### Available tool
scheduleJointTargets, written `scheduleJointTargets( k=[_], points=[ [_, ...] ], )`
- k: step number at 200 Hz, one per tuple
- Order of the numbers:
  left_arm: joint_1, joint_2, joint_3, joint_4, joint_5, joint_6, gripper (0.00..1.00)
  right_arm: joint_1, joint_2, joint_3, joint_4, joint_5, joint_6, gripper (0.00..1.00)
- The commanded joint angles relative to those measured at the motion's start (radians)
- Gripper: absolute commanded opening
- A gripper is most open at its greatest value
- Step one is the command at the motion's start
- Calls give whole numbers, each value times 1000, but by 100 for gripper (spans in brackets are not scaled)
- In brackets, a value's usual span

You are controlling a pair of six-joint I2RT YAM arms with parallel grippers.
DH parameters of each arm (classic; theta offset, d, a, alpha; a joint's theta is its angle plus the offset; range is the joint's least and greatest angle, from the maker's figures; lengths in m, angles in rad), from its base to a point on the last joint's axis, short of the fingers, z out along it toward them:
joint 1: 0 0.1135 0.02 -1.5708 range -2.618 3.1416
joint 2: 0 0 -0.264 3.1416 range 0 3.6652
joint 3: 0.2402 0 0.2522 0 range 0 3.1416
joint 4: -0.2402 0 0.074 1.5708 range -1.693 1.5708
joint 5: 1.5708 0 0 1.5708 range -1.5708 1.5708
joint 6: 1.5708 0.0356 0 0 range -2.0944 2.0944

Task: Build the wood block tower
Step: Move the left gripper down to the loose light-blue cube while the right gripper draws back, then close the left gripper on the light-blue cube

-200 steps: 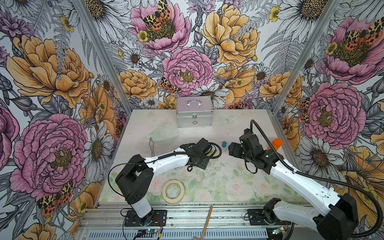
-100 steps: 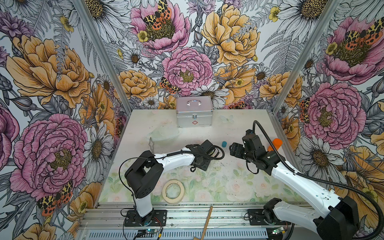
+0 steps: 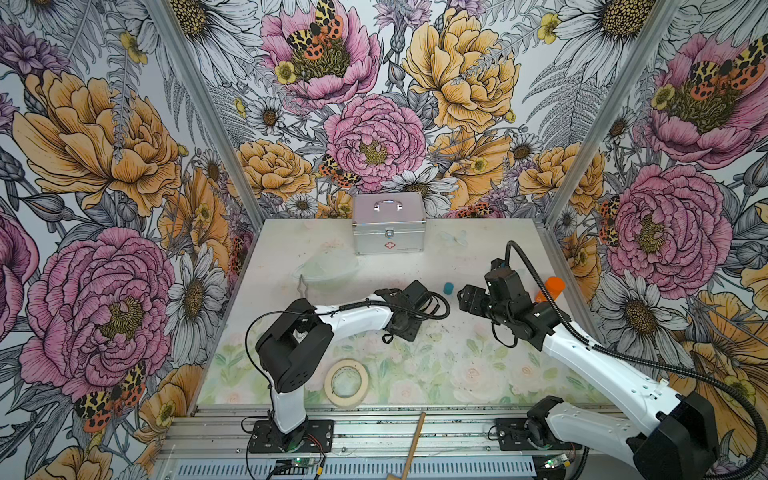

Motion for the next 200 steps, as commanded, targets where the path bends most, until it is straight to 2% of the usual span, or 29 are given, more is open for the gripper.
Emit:
scheduleJointTargets(
  k=[1,47,91,130,200],
  points=[
    [-3,16,19,8,21,10,43,-5,-7,-6,18,-7,6,82],
    [-3,16,16,7,21,8,39,-5,-7,-8,18,-11,9,83],
    [-3,-4,12,6,13,2,45,-6,-10,-11,18,-14,11,82],
    [-3,-9,5,6,0,-3,45,-6,-7,-11,18,-16,12,82],
    [1,-51,3,5,-6,-10,39,-6,-4,-15,23,-22,14,82]
  ],
)
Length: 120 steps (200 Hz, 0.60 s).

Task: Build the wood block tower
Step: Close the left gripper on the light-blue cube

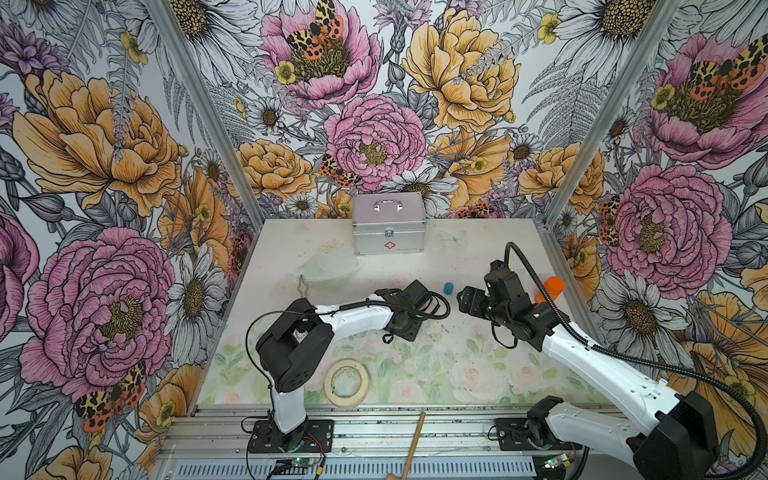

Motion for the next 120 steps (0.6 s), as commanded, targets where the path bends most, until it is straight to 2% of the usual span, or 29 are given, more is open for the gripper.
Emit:
scheduleJointTargets(
  k=[1,29,68,120],
  points=[
    [0,-26,3,5,-14,-7,39,-7,-4,-3,23,-10,12,83],
    [0,-18,2,5,-6,-7,39,-7,-2,-3,23,-14,12,83],
    [1,-11,2,4,5,-5,45,-6,3,-4,26,-18,12,83],
    [1,-4,2,-1,10,-2,42,-6,8,-5,30,-26,12,83]
  ],
)
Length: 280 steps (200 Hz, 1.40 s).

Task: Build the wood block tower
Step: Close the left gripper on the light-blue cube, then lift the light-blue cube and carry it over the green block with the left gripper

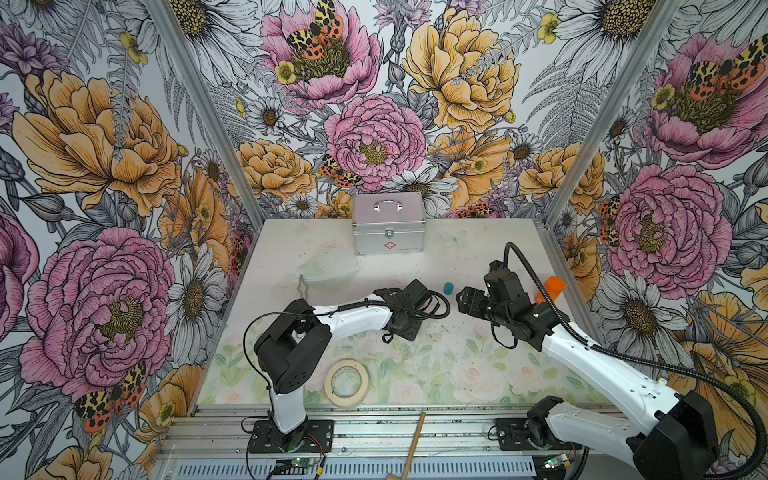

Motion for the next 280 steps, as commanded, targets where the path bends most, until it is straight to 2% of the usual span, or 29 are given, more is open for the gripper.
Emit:
scheduleJointTargets(
  k=[1,147,156,179,206,251,280],
  points=[
    [1,-1,2,-1,9,-3,42,-5,3,-5,27,-6,11,83],
    [1,34,3,-5,11,-5,40,-7,0,-11,27,-7,15,83],
    [1,29,1,-6,9,-8,38,-6,2,-12,27,-7,16,83],
    [0,23,1,-9,8,-9,25,-6,1,-14,28,-9,15,83],
    [-1,18,19,-58,-3,-18,0,-6,-2,-14,28,-9,16,83],
    [10,-128,69,-260,-101,-89,0,-7,12,-3,38,-28,6,83],
    [59,-204,131,-323,-83,-141,0,-9,28,13,40,-36,-4,83]
  ],
)
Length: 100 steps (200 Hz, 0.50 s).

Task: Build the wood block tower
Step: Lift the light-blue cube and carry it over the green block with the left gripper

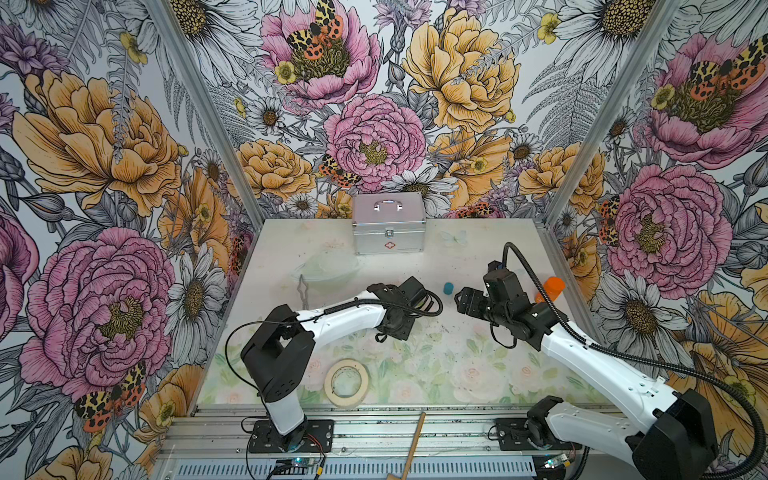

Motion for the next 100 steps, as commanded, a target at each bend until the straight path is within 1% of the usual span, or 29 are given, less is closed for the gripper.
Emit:
scheduleJointTargets(
  k=[1,21,47,100],
  points=[
    [43,-77,75,-79,-28,-67,0,-9,16,17,32,-14,-11,83],
    [88,-78,131,-88,14,-86,0,-16,40,30,38,-28,-15,83],
    [146,-29,201,-95,71,-122,0,-27,72,57,43,-54,-24,83],
    [153,121,355,-130,78,-130,0,-79,93,80,43,-93,-39,83]
  ],
)
